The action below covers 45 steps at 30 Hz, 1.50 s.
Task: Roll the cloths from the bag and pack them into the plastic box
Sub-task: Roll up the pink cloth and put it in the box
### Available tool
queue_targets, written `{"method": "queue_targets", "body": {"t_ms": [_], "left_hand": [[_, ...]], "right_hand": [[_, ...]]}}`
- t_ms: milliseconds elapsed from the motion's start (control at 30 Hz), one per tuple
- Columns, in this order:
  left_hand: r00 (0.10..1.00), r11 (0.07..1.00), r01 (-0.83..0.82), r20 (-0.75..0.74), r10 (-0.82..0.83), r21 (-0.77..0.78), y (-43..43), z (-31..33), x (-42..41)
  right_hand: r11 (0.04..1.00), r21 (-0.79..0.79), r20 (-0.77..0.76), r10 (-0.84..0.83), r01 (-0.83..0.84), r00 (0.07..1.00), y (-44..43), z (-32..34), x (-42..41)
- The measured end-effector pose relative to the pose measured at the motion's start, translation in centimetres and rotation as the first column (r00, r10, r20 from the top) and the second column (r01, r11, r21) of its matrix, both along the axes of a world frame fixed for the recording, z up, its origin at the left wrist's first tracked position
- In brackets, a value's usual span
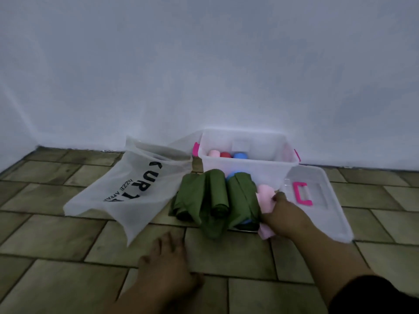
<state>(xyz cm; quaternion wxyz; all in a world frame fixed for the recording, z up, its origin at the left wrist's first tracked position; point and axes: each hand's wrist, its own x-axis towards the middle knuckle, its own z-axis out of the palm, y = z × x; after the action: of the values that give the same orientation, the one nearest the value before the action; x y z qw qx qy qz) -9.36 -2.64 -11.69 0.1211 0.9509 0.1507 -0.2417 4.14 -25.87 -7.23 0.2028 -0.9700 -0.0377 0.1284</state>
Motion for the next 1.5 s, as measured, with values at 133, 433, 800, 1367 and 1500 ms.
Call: {"method": "queue_targets", "body": {"t_ms": [133, 433, 800, 1367, 1500], "left_hand": [[0.998, 0.999, -0.012, 0.062, 0.009, 0.047, -0.4, -1.2, -0.2], [0.996, 0.999, -0.006, 0.091, 0.003, 0.032, -0.2, -1.2, -0.3], [0.926, 0.97, -0.077, 0.343, 0.155, -0.229, -1.3, 1.0, -2.2], [0.772, -0.059, -0.219, -0.21, 0.6, -0.974, -4.0, 3.8, -3.5], [0.94, 0.714, -0.058, 0.203, 0.275, -0.698, -2.8, 2.9, -3.5]], "right_hand": [[0.996, -0.093, -0.071, -0.003, -0.004, 0.997, -0.4, 0.9, -2.8], [0.986, 0.157, -0.14, -0.026, 0.048, 0.99, -1.0, -1.0, -14.0], [0.989, 0.129, -0.207, -0.05, 0.078, 0.977, 0.5, -0.6, -14.1], [0.888, -0.16, 0.557, 0.442, -0.432, 0.703, 3.4, -2.3, -14.1], [0.819, -0.28, 0.408, 0.574, -0.501, 0.71, 1.9, -3.8, -15.3]]}}
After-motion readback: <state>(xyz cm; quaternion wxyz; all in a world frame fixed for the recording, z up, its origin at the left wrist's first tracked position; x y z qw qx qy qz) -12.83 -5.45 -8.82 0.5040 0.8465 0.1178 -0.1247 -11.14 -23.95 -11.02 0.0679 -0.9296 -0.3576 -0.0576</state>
